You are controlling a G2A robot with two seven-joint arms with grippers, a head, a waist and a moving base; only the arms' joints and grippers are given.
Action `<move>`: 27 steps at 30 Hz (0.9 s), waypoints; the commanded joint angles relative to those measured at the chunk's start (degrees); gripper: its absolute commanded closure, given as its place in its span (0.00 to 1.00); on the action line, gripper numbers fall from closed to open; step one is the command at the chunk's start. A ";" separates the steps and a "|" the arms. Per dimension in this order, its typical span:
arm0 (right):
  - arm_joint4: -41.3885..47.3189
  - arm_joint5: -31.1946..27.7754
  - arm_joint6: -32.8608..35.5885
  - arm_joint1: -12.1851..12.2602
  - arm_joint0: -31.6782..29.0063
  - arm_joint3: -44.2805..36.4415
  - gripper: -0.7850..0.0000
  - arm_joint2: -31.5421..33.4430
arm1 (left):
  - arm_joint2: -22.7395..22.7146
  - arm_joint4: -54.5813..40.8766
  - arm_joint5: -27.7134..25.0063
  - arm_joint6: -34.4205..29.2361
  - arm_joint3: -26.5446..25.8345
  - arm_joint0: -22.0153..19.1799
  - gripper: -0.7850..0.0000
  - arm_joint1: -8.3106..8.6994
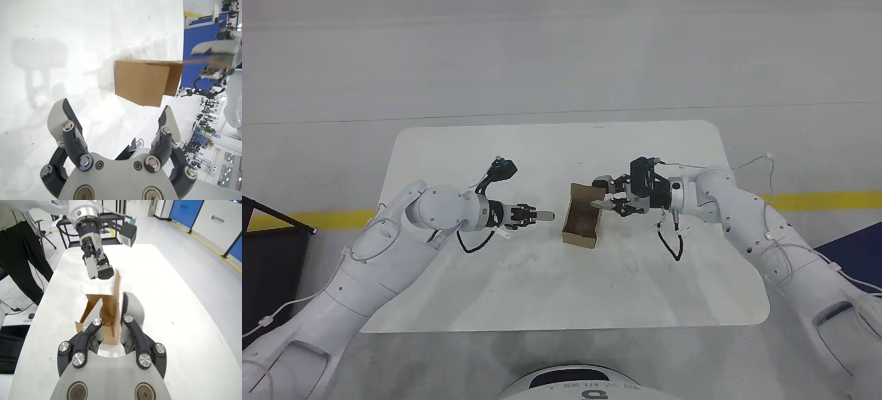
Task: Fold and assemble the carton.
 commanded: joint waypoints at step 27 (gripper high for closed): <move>16.75 15.02 27.27 2.91 -9.73 -7.24 0.00 7.44 | -14.08 11.68 -20.10 14.93 -9.46 14.35 0.00 4.18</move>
